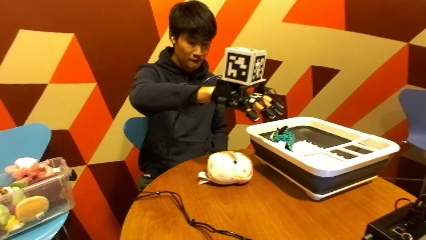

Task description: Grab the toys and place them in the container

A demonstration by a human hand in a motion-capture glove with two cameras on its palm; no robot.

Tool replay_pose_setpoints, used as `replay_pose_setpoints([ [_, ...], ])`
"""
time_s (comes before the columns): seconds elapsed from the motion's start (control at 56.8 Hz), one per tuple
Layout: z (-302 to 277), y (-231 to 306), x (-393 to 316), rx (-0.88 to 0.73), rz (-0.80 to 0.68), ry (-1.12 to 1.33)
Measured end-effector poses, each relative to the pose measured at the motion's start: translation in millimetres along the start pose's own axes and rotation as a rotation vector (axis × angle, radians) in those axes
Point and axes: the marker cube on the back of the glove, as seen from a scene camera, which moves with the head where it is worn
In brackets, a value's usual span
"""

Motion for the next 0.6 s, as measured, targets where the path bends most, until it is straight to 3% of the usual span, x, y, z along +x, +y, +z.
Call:
replay_pose_setpoints([
  [0.194, 69.7, 24.4, 41.3, -0.081, 0.043, -0.132],
  [0.387, 167.2, 28.2, 27.5, -0.206, 0.043, -0.168],
  [0.598, 176.1, 30.1, 27.8, 0.035, 0.010, -0.136],
])
